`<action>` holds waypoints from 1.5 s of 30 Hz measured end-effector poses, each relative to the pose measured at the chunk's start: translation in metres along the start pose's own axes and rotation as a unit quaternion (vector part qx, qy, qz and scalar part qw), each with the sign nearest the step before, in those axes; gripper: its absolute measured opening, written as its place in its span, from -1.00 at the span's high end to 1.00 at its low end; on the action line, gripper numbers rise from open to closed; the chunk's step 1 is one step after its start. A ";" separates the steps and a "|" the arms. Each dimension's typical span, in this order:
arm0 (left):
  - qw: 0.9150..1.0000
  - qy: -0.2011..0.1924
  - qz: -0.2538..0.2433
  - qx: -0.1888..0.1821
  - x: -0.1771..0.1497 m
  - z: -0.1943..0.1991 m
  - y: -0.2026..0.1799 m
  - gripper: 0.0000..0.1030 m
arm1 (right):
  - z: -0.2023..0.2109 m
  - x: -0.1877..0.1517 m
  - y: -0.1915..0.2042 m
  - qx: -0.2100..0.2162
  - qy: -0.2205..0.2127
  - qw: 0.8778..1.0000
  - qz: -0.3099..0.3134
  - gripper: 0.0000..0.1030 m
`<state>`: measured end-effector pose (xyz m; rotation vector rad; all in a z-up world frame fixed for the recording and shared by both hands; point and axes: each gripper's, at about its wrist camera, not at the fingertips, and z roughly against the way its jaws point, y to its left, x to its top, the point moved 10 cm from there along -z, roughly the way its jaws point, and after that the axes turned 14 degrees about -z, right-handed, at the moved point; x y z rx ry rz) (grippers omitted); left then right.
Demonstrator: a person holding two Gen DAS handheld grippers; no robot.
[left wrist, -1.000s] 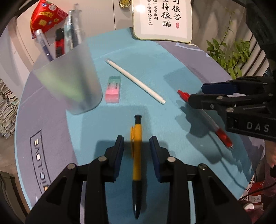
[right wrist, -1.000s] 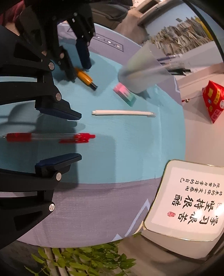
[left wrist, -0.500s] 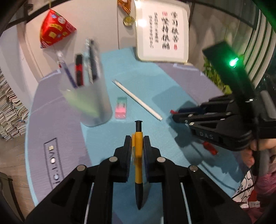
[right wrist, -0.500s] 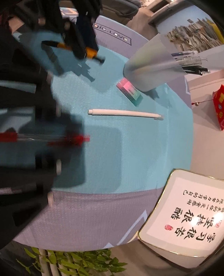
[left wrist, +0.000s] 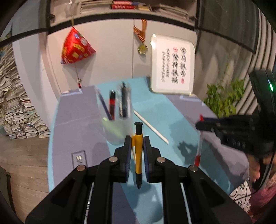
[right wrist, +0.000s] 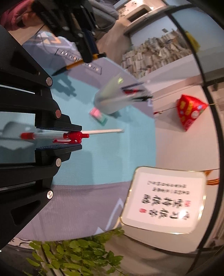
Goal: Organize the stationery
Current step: 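Carry the yellow pencil into the frosted cup with the left tool while the right holds the red pen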
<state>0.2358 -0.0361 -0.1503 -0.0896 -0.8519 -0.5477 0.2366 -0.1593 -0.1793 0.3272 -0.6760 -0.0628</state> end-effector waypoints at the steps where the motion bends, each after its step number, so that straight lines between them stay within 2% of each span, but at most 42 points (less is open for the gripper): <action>1: 1.000 -0.006 0.003 0.003 0.004 0.004 0.004 0.78 | 0.005 0.001 0.003 0.003 -0.007 1.000 0.001 0.72; 7: 0.998 -0.053 0.017 0.036 0.049 0.020 0.035 0.78 | 0.010 0.003 0.012 0.012 -0.019 1.000 0.001 0.72; 12: 0.995 -0.078 0.040 0.053 0.083 0.009 0.061 0.78 | 0.013 -0.001 0.011 0.015 -0.019 1.000 -0.004 0.72; 16: 0.993 -0.082 0.047 0.066 0.090 -0.006 0.071 0.78 | 0.016 0.001 0.007 0.012 -0.023 1.000 -0.012 0.72; 19: 0.993 -0.079 0.044 0.073 0.086 -0.018 0.074 0.78 | 0.019 0.005 0.002 0.008 -0.028 0.999 -0.020 0.72; 26: 0.996 -0.051 0.045 0.057 0.060 -0.036 0.070 0.78 | 0.021 0.014 -0.003 0.006 -0.037 0.999 -0.033 0.72; 38: 0.998 -0.024 0.043 0.046 0.033 -0.048 0.061 0.77 | 0.021 0.018 0.006 0.014 -0.038 0.999 -0.033 0.72; 45: 0.998 -0.025 0.044 0.042 0.020 -0.047 0.058 0.76 | 0.029 0.029 0.021 0.025 -0.049 0.998 -0.029 0.72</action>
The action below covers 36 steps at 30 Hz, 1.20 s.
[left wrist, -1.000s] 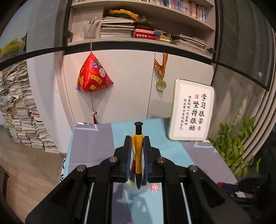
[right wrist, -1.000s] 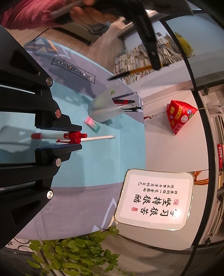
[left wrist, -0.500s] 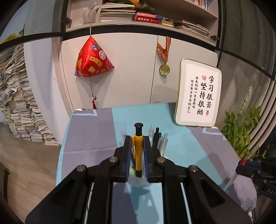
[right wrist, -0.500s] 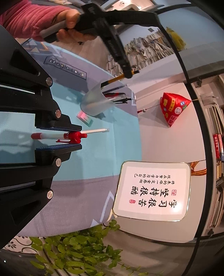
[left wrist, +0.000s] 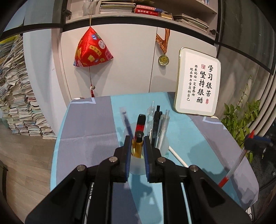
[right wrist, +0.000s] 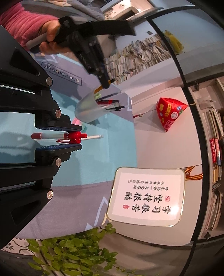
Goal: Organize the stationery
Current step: 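Carry the yellow pencil into the frosted cup with the left tool while the right holds the red pen, then open the left tool to release the yellow pencil in the cup, then lower the red pen into the frosted cup and open the right tool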
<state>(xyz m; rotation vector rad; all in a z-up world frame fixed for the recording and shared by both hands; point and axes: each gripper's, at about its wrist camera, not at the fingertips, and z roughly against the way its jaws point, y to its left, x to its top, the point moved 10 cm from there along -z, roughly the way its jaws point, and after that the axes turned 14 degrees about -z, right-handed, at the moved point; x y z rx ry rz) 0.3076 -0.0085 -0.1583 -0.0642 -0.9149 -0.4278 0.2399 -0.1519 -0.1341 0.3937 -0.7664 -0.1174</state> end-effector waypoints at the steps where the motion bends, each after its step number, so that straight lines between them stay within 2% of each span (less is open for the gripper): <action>1: 1.000 -0.001 0.002 -0.001 -0.002 0.001 0.001 0.74 | 0.001 0.003 0.005 0.003 -0.003 1.000 0.004 0.72; 2: 1.000 -0.002 0.006 -0.003 -0.003 0.003 0.002 0.72 | 0.002 0.004 0.008 0.004 -0.005 1.000 0.006 0.72; 6: 1.000 -0.014 0.012 0.011 -0.009 0.018 0.009 0.40 | 0.004 0.018 0.027 0.015 -0.017 1.000 0.014 0.72; 13: 0.999 -0.025 0.022 0.018 -0.031 0.042 0.018 0.21 | 0.003 0.047 0.072 0.031 -0.047 0.998 0.038 0.72; 23: 0.998 -0.026 0.042 0.026 -0.050 0.056 0.034 0.20 | -0.022 0.069 0.119 0.020 -0.083 0.994 0.071 0.72; 36: 0.999 -0.022 0.041 0.026 -0.060 0.056 0.037 0.13 | -0.047 0.076 0.131 0.003 -0.093 0.993 0.078 0.72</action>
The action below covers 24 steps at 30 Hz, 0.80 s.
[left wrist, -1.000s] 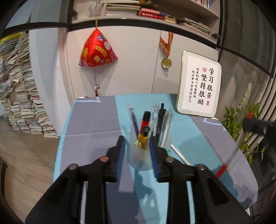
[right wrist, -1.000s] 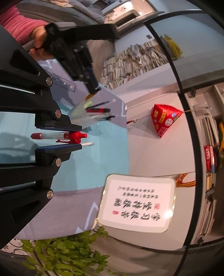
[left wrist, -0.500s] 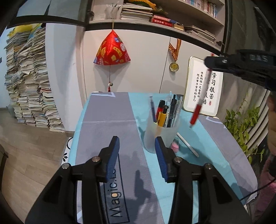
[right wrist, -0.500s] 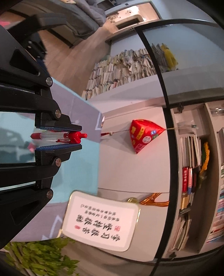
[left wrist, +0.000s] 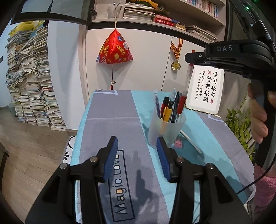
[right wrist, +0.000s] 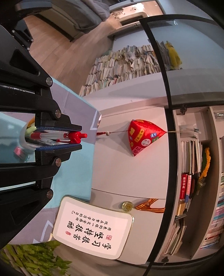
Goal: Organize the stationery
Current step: 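Lower the red pen into the frosted cup and open the right tool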
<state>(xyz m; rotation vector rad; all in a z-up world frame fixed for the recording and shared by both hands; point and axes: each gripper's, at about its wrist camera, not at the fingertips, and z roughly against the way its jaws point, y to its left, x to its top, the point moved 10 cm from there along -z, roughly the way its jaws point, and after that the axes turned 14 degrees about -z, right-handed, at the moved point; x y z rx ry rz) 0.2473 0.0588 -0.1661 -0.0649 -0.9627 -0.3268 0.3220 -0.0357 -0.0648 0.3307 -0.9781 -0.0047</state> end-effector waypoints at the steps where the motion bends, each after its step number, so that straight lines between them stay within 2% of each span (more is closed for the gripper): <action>1: 1.000 0.001 0.002 0.000 -0.001 -0.001 0.001 0.13 | -0.001 0.001 0.001 -0.001 -0.003 1.000 0.001 0.72; 7: 1.000 0.010 0.015 -0.001 -0.008 -0.006 0.007 0.13 | -0.010 -0.002 0.002 -0.005 -0.005 1.000 0.004 0.72; 19: 1.000 0.019 0.020 -0.007 -0.015 -0.012 0.009 0.13 | -0.029 -0.017 0.006 -0.013 -0.038 0.999 0.033 0.72; 24: 0.999 0.021 0.022 -0.010 -0.017 -0.013 0.009 0.13 | -0.036 -0.028 0.001 -0.013 -0.027 0.999 0.032 0.72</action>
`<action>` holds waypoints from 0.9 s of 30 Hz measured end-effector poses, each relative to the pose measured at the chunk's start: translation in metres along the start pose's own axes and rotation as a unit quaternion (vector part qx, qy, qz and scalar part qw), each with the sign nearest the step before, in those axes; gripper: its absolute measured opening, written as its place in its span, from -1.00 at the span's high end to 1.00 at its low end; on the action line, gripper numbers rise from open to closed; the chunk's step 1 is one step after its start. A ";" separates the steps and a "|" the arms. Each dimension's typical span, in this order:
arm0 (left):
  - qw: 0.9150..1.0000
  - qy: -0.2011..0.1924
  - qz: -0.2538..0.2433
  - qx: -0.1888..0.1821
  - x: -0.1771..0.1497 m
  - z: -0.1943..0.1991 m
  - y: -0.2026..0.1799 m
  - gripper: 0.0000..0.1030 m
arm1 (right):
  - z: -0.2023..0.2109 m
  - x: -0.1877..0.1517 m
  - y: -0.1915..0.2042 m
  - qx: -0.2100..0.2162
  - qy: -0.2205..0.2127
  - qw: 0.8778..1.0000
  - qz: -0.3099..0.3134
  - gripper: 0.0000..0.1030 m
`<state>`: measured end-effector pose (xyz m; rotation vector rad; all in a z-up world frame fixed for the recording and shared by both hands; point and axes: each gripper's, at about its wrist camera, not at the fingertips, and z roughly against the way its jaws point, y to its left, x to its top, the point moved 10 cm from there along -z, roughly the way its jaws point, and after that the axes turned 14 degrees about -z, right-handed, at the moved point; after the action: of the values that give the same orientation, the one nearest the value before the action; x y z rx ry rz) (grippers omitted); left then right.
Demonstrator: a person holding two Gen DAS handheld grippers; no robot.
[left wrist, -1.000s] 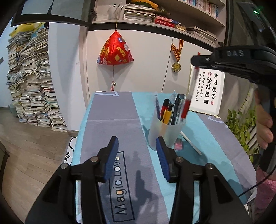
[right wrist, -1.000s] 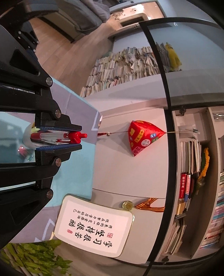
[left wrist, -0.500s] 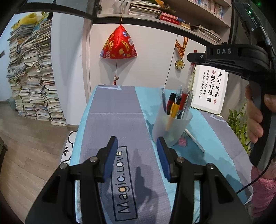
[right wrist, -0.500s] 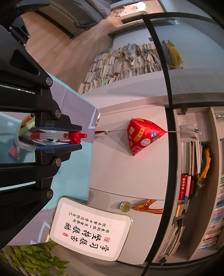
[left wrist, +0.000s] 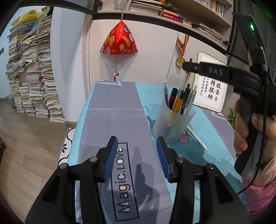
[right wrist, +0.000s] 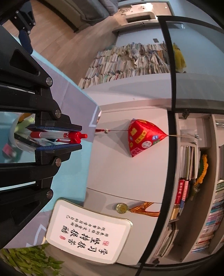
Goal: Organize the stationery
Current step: 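Lower the red pen into the frosted cup and open the right tool, then grasp the white stick with the right tool while the left approaches the eraser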
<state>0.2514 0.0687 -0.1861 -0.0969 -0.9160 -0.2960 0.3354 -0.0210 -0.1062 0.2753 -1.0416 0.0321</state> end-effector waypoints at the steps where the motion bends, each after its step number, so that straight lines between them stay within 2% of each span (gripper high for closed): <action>1: 1.000 0.000 0.000 -0.001 0.000 0.000 0.000 0.13 | -0.001 -0.002 -0.001 0.001 0.003 1.000 -0.001 0.72; 6: 1.000 0.005 -0.001 -0.004 -0.002 -0.004 -0.003 0.12 | -0.004 -0.017 -0.005 0.002 0.026 1.000 0.005 0.72; 14: 1.000 0.013 -0.014 -0.012 -0.004 -0.005 -0.015 0.10 | -0.013 -0.043 -0.014 0.011 0.086 0.996 -0.003 0.72; 18: 1.000 0.014 -0.020 -0.013 -0.005 -0.006 -0.022 0.05 | 0.001 -0.044 -0.016 0.019 0.087 0.996 0.001 0.71; 22: 0.999 0.017 -0.029 -0.019 -0.007 -0.007 -0.032 0.05 | 0.027 -0.041 -0.032 0.031 0.072 0.997 -0.022 0.70; 26: 0.998 0.025 -0.039 -0.035 -0.008 -0.013 -0.049 0.05 | 0.037 -0.053 -0.060 -0.002 0.082 0.997 -0.015 0.23; 27: 0.998 0.027 -0.042 -0.038 -0.008 -0.013 -0.053 0.05 | 0.035 -0.062 -0.071 -0.015 0.091 0.996 -0.014 0.23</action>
<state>0.2414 0.0168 -0.2030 -0.1197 -0.8573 -0.4092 0.2852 -0.0912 -0.1572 0.2550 -0.8556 0.0161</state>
